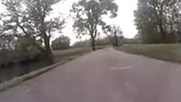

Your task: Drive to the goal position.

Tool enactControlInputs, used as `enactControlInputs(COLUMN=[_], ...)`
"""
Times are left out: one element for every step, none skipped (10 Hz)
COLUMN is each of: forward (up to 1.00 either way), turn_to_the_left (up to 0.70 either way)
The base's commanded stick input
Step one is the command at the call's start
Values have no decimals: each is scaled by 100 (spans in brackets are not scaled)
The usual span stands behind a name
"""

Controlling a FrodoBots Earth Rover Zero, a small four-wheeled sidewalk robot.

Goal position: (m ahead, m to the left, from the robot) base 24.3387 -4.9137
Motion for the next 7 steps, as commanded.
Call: enactControlInputs(forward=[100, 100, 100, 100, 100, 100, 100], turn_to_the_left=[0, 0, 0, 0, 0, 0, 0])
